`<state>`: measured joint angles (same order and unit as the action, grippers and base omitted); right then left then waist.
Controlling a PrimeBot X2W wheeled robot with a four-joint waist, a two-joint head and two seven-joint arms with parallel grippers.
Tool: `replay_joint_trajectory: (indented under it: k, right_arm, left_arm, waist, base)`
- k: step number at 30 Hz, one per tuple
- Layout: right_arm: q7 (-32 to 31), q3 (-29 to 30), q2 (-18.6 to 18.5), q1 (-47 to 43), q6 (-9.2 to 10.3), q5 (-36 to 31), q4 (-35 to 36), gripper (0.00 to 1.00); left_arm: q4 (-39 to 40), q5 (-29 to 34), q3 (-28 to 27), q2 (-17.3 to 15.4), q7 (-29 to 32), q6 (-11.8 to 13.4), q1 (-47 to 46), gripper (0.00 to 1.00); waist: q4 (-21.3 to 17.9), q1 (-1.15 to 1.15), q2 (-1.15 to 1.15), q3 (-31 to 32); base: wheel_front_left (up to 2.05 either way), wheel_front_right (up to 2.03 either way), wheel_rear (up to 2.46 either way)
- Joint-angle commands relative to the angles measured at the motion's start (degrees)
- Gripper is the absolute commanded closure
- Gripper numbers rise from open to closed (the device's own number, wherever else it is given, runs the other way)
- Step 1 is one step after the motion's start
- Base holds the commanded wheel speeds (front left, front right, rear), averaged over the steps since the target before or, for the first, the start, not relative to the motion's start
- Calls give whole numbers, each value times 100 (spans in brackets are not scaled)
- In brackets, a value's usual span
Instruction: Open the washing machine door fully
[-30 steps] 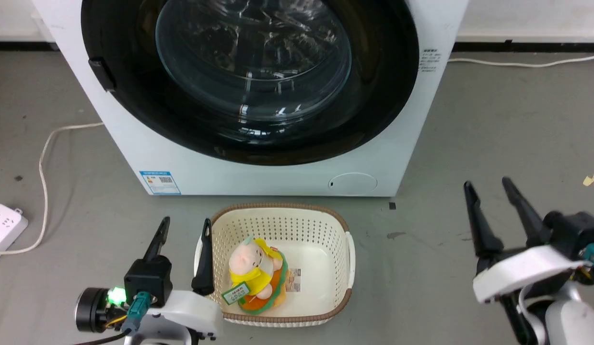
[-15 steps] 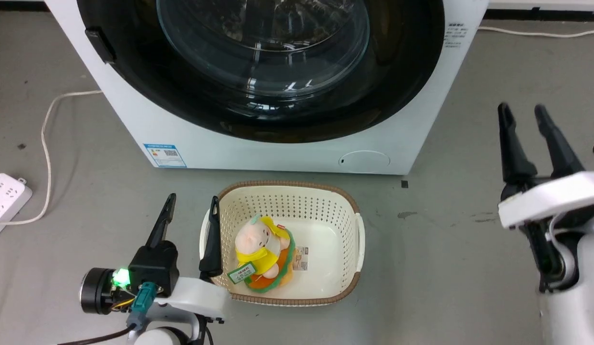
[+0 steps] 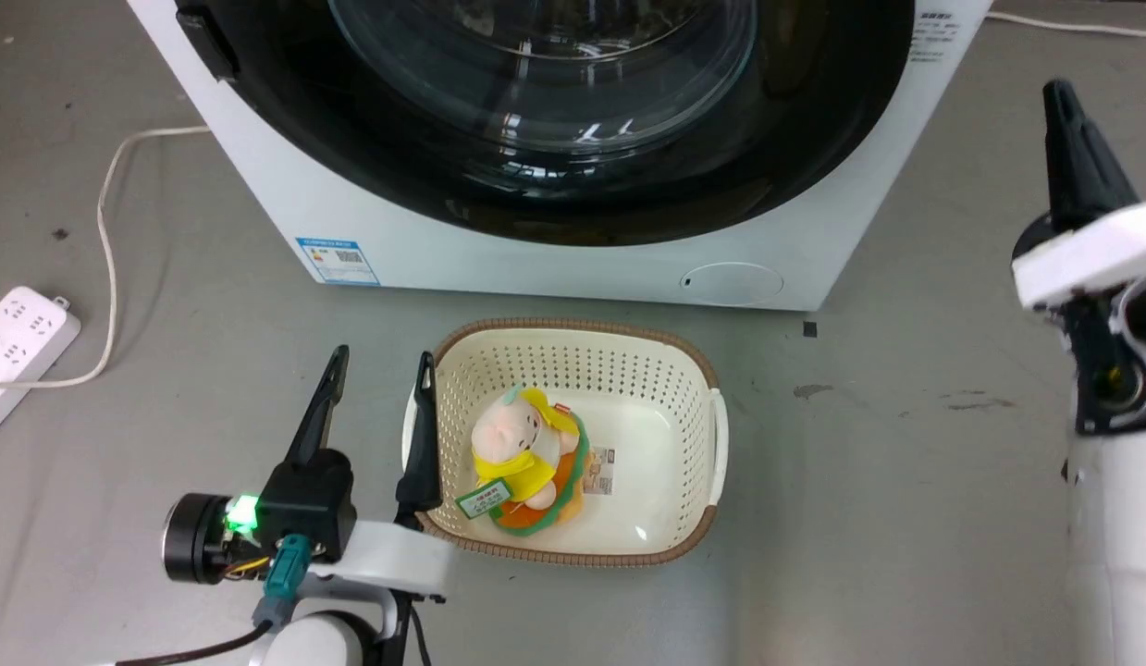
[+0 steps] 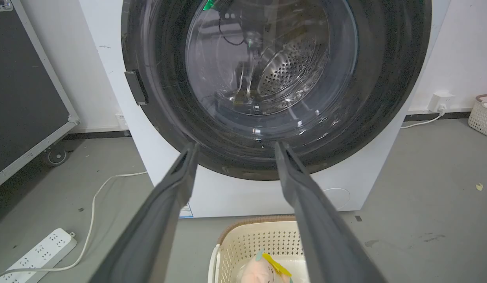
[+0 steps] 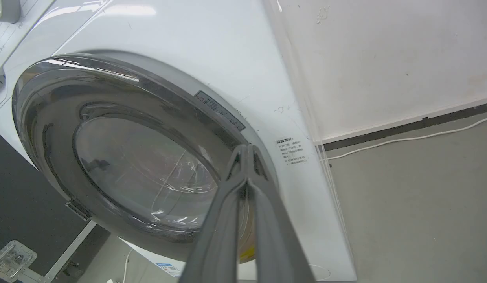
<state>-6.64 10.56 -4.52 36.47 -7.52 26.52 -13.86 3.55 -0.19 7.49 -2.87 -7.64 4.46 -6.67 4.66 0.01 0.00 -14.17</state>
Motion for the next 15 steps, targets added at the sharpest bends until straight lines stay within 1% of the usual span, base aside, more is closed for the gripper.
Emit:
replay_joint_trajectory:
  k: [1,9,15]
  right_arm:
    - [-102,109,23,343,1,147,-180,100]
    - [-773,417,-73,1121,2,429,-836,100]
    - [-1063,685,-172,1662,2,545,-1262,100]
  left_arm:
    - [49,-32,58,-19,-62,49,-134,0]
    - [105,-84,165,-11,-158,137,-250,0]
    - [143,-108,221,-9,-229,175,-331,0]
  waist:
    - [49,0,0,-69]
    - [205,-1,0,-292]
    - [298,-1,0,-452]
  base:
    - [0,0,0]
    - [0,0,0]
    - [0,0,0]
